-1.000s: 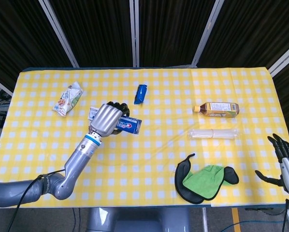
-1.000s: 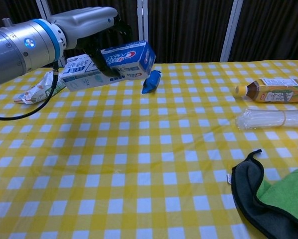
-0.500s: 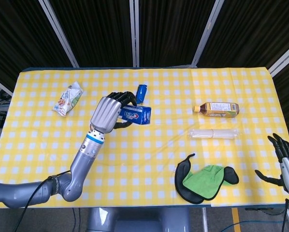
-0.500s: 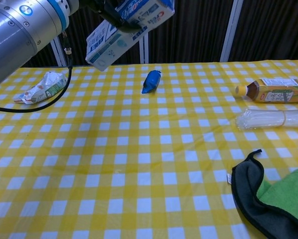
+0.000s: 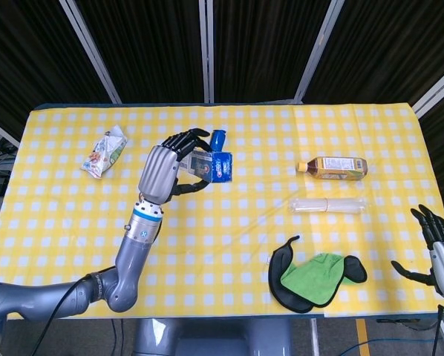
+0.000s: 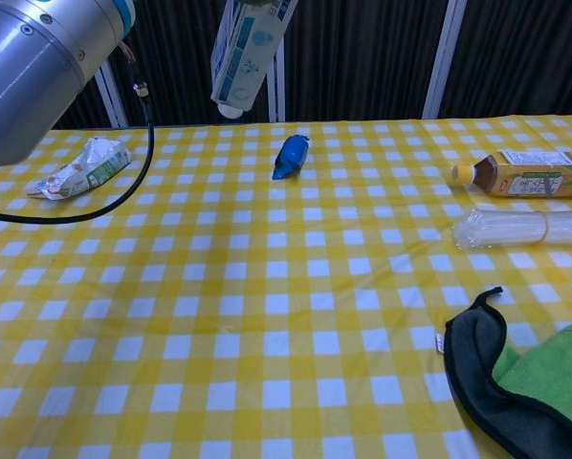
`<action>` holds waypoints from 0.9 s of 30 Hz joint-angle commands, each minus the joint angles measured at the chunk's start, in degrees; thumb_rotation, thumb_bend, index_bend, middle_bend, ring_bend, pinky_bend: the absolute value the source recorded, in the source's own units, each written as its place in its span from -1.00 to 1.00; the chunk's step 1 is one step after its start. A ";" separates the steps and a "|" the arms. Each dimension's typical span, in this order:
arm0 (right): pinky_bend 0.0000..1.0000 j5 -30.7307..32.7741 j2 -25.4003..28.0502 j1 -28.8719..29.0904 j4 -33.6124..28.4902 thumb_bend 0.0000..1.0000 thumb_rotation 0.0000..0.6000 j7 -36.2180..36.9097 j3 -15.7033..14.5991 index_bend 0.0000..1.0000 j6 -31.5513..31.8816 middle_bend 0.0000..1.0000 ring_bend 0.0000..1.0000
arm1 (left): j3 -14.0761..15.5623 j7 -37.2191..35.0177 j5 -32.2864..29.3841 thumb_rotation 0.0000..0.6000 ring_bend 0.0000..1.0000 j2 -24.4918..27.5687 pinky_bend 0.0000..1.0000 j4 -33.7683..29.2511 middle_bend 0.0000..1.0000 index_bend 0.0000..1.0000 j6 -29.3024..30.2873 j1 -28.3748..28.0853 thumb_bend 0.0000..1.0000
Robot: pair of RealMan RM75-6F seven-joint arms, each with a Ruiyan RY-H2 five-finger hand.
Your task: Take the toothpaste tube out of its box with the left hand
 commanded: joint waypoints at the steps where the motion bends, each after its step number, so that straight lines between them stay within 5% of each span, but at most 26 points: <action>1: -1.00 0.02 0.01 -0.01 -0.02 -0.88 1.00 -0.01 0.00 -1.00 0.01 -1.00 -1.00 | -0.33 -0.82 0.67 1.00 -0.47 -0.56 -0.36 0.24 -0.54 -0.21 0.69 0.05 -0.17; 18: -1.00 -0.03 0.09 -0.07 -0.15 -0.88 1.00 -0.04 -0.02 -1.00 0.06 -1.00 -1.00 | 0.02 -0.72 2.26 1.00 -0.47 1.06 -0.35 -2.11 -0.54 -0.20 0.76 1.00 -0.17; 27: -1.00 -0.22 0.35 -0.18 -0.45 -0.88 1.00 0.14 -0.06 -1.00 0.28 -1.00 -1.00 | 9.06 14.11 -2.86 1.00 -0.47 12.07 -0.37 -8.27 -0.54 -0.18 -6.91 5.60 -0.17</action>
